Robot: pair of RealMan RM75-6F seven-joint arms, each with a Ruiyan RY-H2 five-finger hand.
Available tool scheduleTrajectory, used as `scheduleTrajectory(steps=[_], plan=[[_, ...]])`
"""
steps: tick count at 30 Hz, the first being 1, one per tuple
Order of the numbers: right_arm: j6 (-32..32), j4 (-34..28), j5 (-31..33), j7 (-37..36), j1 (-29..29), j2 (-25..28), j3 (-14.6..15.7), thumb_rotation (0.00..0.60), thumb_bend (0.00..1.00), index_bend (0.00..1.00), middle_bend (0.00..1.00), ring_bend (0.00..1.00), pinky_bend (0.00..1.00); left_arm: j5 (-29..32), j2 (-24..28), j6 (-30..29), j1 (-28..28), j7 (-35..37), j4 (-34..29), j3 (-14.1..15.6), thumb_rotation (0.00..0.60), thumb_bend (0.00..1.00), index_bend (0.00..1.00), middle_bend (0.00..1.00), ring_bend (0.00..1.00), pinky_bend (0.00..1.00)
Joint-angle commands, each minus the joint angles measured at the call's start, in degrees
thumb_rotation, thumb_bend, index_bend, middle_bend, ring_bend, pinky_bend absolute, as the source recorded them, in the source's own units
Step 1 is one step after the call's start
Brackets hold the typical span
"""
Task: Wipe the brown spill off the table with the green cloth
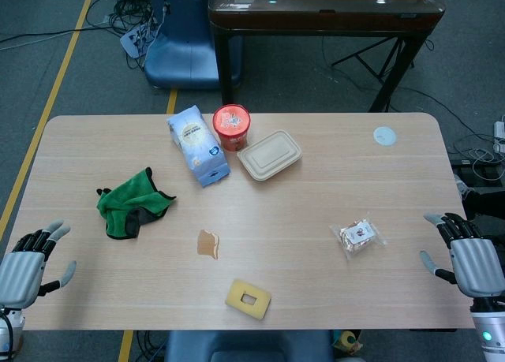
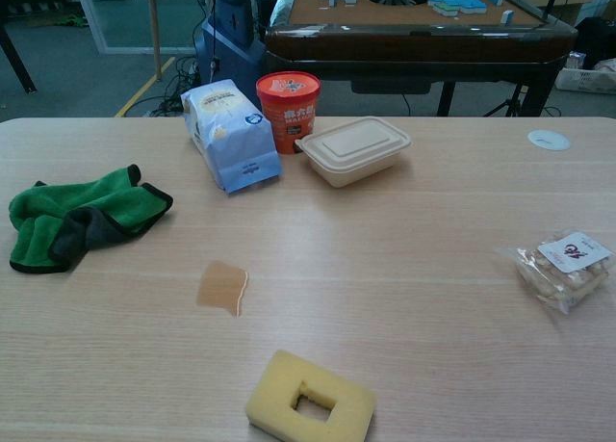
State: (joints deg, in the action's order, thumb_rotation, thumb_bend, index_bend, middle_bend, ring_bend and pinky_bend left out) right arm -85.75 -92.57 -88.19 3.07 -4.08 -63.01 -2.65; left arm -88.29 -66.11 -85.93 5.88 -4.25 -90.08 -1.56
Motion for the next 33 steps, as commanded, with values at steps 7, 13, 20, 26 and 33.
scheduleTrajectory(steps=[7, 13, 20, 26, 33], plan=[[-0.7, -0.4, -0.5, -0.7, 0.3, 0.7, 0.0, 0.600, 0.37, 0.23, 0.28, 0.18, 0.24, -0.3, 0.1, 0.9, 0.8, 0.6, 0.5, -0.2, 0.600, 0.33, 0.20, 0.15, 0.19, 0.19], [-1.8, -2.1, -0.7, 0.0, 0.4, 2.7, -0.7, 0.600, 0.37, 0.23, 0.28, 0.18, 0.24, -1.1, 0.7, 4.8, 4.6, 3.3, 1.5, -1.6, 0.600, 0.33, 0.20, 0.15, 0.19, 0.19], [-3.4, -4.8, -1.0, 1.8, 0.7, 5.3, -1.6, 0.600, 0.37, 0.23, 0.28, 0.18, 0.24, -1.3, 0.9, 15.2, 12.8, 7.9, 5.0, -3.4, 0.600, 0.33, 0.20, 0.15, 0.19, 0.19], [-3.7, -6.3, -1.2, 2.4, 1.1, 6.3, -1.3, 0.600, 0.37, 0.23, 0.28, 0.18, 0.24, 1.0, -0.1, 25.6, 19.5, 7.8, 7.0, -4.2, 0.600, 0.33, 0.13, 0.15, 0.19, 0.19], [-4.0, -7.0, -1.3, 2.7, 1.7, 7.0, -1.0, 0.600, 0.37, 0.23, 0.28, 0.18, 0.24, 1.3, -3.5, 33.8, 26.6, 10.4, 14.0, -4.7, 0.600, 0.33, 0.09, 0.13, 0.18, 0.19]])
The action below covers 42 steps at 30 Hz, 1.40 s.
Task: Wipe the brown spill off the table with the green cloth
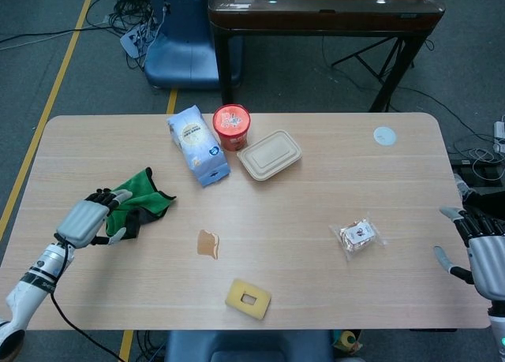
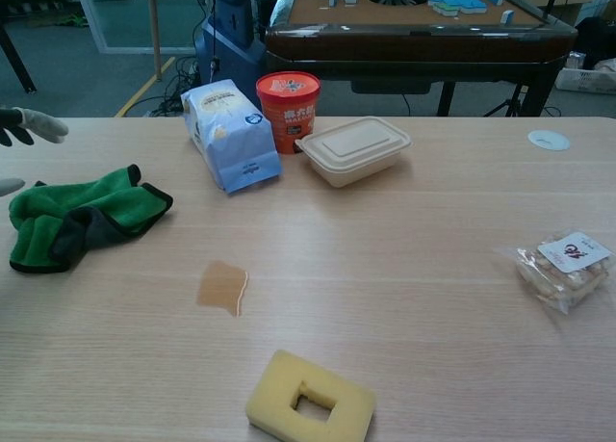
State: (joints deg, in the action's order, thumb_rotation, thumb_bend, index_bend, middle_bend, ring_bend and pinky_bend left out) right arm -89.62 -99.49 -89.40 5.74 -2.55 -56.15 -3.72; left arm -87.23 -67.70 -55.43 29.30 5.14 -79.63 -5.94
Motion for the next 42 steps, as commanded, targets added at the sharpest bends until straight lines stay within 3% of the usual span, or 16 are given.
scheduleTrajectory(steps=[1, 14, 30, 36, 42], plan=[[-0.3, -0.2, -0.1, 0.1, 0.2, 0.2, 0.1, 0.600, 0.37, 0.23, 0.28, 0.18, 0.24, 0.2, -2.4, 4.1, 3.9, 0.8, 4.6, -0.3, 0.600, 0.33, 0.08, 0.12, 0.18, 0.19], [-0.8, 0.1, -0.2, -0.9, 1.1, 0.1, 0.5, 0.600, 0.37, 0.23, 0.28, 0.18, 0.24, 5.8, -9.0, 14.0, 9.0, -8.1, 17.6, 1.4, 0.600, 0.22, 0.00, 0.02, 0.15, 0.23], [-0.3, 0.5, 0.2, -1.4, 1.3, 0.0, 0.6, 0.600, 0.37, 0.23, 0.28, 0.19, 0.24, 9.6, -15.3, 19.3, 11.0, -9.0, 28.0, 2.9, 0.600, 0.19, 0.00, 0.01, 0.14, 0.27], [-0.1, 0.1, 0.5, -0.9, 1.4, 0.1, 0.6, 0.600, 0.37, 0.23, 0.28, 0.19, 0.24, 9.6, -18.6, 20.8, 11.4, -7.3, 33.1, 3.6, 0.600, 0.19, 0.07, 0.01, 0.15, 0.31], [0.0, -0.4, 0.6, -0.4, 1.4, 0.1, 0.5, 0.600, 0.37, 0.23, 0.28, 0.19, 0.24, 7.5, -21.5, 19.9, 11.6, -2.5, 37.4, 4.6, 0.600, 0.19, 0.22, 0.07, 0.24, 0.45]])
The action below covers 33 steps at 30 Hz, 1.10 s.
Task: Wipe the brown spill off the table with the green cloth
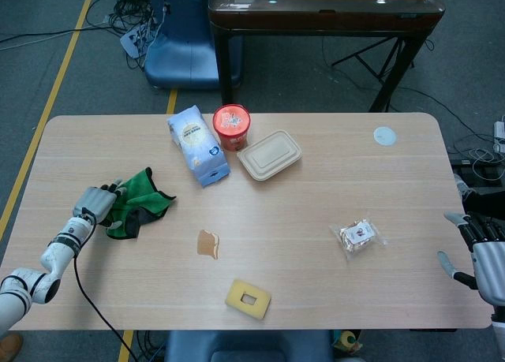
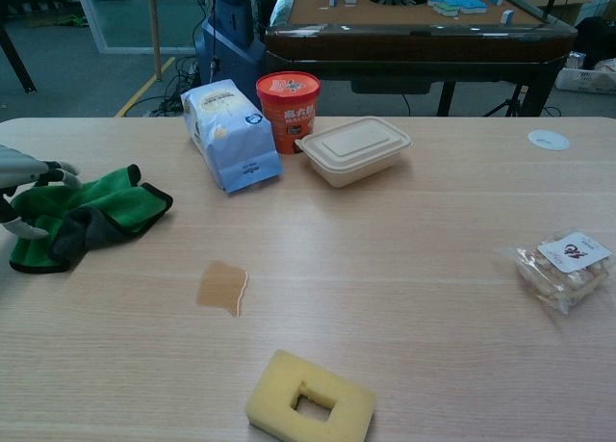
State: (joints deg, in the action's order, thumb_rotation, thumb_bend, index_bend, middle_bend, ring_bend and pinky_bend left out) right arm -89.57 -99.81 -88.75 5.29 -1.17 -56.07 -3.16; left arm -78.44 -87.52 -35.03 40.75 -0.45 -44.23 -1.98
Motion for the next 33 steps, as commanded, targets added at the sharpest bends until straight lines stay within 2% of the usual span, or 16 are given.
scheduleTrajectory(steps=[1, 8, 15, 20, 26, 33], plan=[[0.0, -0.1, 0.0, 0.1, 0.0, 0.0, 0.0, 0.600, 0.37, 0.23, 0.28, 0.19, 0.24, -1.8, -2.1, -0.6, 0.2, 3.8, 2.7, 0.9, 0.600, 0.19, 0.25, 0.10, 0.26, 0.49], [-0.1, -0.4, 0.2, 0.4, 0.3, -0.1, 0.1, 0.600, 0.37, 0.24, 0.28, 0.19, 0.25, -5.1, -5.2, -1.8, 0.2, 9.8, 7.7, 3.0, 0.600, 0.19, 0.40, 0.26, 0.40, 0.70], [-0.4, -0.5, 0.1, 0.5, 0.5, -0.1, 0.0, 0.600, 0.37, 0.24, 0.28, 0.20, 0.25, -7.6, -6.7, -3.1, 0.1, 14.8, 10.3, 4.8, 0.600, 0.19, 0.53, 0.43, 0.56, 0.84], [-0.5, -0.6, 0.0, 0.4, 0.6, 0.0, 0.0, 0.600, 0.37, 0.25, 0.28, 0.20, 0.25, -9.0, -7.4, -5.5, -0.2, 18.0, 11.7, 5.5, 0.600, 0.25, 0.64, 0.60, 0.67, 0.95], [-0.4, -0.4, 0.1, 0.0, 0.6, -0.1, 0.0, 0.600, 0.37, 0.25, 0.28, 0.20, 0.25, -10.9, -6.8, -10.4, -0.8, 23.5, 11.1, 6.2, 0.600, 0.34, 0.72, 0.70, 0.76, 1.00], [-0.3, -0.3, -0.3, -0.4, 0.5, -0.2, 0.0, 0.600, 0.37, 0.25, 0.28, 0.20, 0.27, -12.8, -5.0, -16.5, -1.6, 27.8, 8.3, 6.7, 0.600, 0.38, 0.75, 0.73, 0.78, 1.00]])
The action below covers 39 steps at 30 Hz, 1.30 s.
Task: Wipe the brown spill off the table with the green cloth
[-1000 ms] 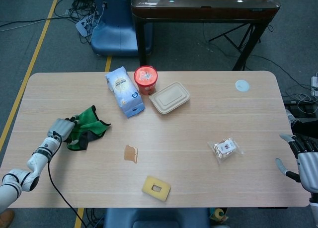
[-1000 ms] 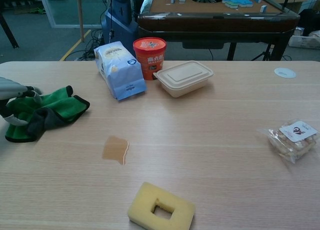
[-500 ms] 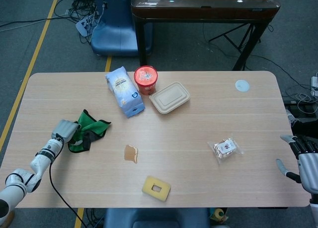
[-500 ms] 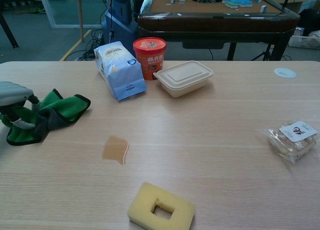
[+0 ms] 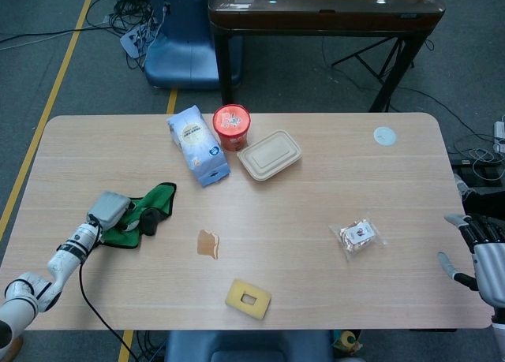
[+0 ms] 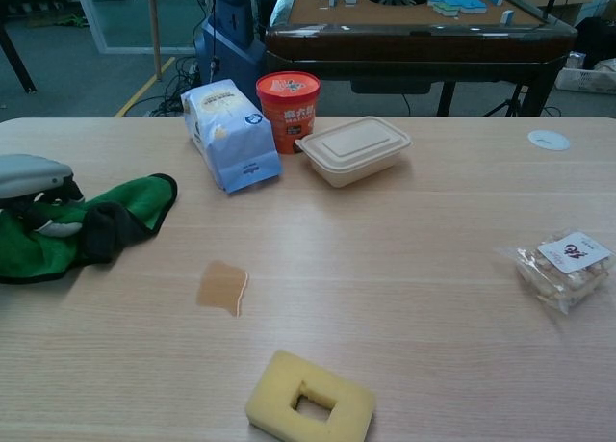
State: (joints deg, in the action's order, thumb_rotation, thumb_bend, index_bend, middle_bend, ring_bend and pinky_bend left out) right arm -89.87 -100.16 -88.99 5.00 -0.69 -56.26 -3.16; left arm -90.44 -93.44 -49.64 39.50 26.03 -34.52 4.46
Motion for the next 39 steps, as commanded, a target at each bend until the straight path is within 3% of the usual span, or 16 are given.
scheduleTrajectory(steps=[1, 10, 14, 19, 26, 39], plan=[[0.0, 0.0, -0.1, -0.2, 0.0, 0.0, 0.0, 0.600, 0.37, 0.25, 0.28, 0.20, 0.27, -1.0, 1.3, -2.7, -0.3, 1.7, -2.2, 0.2, 0.600, 0.38, 0.75, 0.73, 0.78, 1.00], [-0.1, 0.1, -0.6, -0.7, 0.1, 0.0, 0.2, 0.600, 0.37, 0.25, 0.28, 0.20, 0.27, -4.6, 9.8, -12.3, 1.2, 1.7, -19.9, -1.0, 0.600, 0.38, 0.73, 0.73, 0.78, 1.00], [-0.1, 0.4, -0.6, -1.1, 0.1, -0.1, 0.2, 0.600, 0.37, 0.25, 0.28, 0.20, 0.27, -6.4, 11.5, -13.0, 2.9, -0.7, -27.7, -1.2, 0.600, 0.38, 0.73, 0.73, 0.78, 1.00], [-0.2, 0.7, -0.5, -1.6, 0.3, -0.2, 0.3, 0.600, 0.37, 0.25, 0.28, 0.20, 0.27, -9.0, 9.9, -11.3, 5.4, -3.6, -32.2, -0.7, 0.600, 0.38, 0.72, 0.73, 0.77, 1.00], [-0.5, 1.3, -0.5, -2.3, 0.6, -0.2, 0.4, 0.600, 0.37, 0.25, 0.28, 0.20, 0.26, -11.1, 3.6, -6.8, 8.8, -7.0, -29.3, 0.4, 0.600, 0.38, 0.72, 0.73, 0.77, 1.00], [-1.4, 2.1, -0.3, -3.4, 1.4, -0.3, 0.5, 0.600, 0.37, 0.25, 0.28, 0.20, 0.27, -10.8, -5.5, -5.3, 9.4, -14.9, -13.9, 1.3, 0.600, 0.38, 0.72, 0.73, 0.76, 1.00]])
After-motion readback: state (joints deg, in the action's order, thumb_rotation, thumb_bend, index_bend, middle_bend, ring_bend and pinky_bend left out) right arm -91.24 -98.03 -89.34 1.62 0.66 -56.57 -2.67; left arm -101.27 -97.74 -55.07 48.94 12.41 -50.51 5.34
